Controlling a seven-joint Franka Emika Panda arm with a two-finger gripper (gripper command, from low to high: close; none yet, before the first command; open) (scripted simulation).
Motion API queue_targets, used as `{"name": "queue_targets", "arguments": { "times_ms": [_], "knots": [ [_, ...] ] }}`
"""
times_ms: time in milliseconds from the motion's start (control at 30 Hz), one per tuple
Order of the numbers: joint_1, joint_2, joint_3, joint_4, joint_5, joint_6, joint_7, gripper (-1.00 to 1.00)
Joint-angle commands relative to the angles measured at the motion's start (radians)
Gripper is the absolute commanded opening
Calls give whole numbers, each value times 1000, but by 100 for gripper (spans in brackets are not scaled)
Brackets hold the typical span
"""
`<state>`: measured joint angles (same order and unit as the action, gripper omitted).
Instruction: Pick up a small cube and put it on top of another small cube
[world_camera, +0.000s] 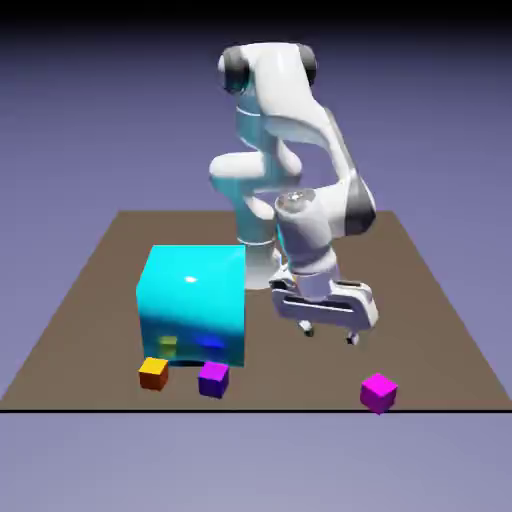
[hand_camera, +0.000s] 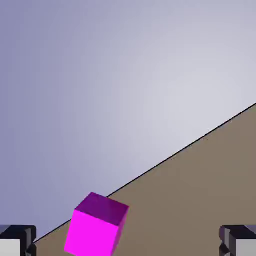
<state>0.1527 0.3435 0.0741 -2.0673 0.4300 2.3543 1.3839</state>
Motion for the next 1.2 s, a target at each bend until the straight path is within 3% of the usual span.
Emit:
{"name": "queue_targets", "arguments": {
  "times_ms": [0,233,400,433,567,933,1133,1167],
  "knots": [
    [6,36,3,30,17,-27,26,0],
    [43,277,22,225,130,-207,195,0],
    [69,387,48,221,167,-86,161,0],
    [69,387,48,221,167,-86,161,-100],
    [43,278,23,225,131,-205,194,-100],
    [-252,114,-296,134,-47,-505,-281,-100],
    [-241,177,-273,45,-2,-359,-323,-100],
    [-241,177,-273,45,-2,-359,-323,100]
  ]
}}
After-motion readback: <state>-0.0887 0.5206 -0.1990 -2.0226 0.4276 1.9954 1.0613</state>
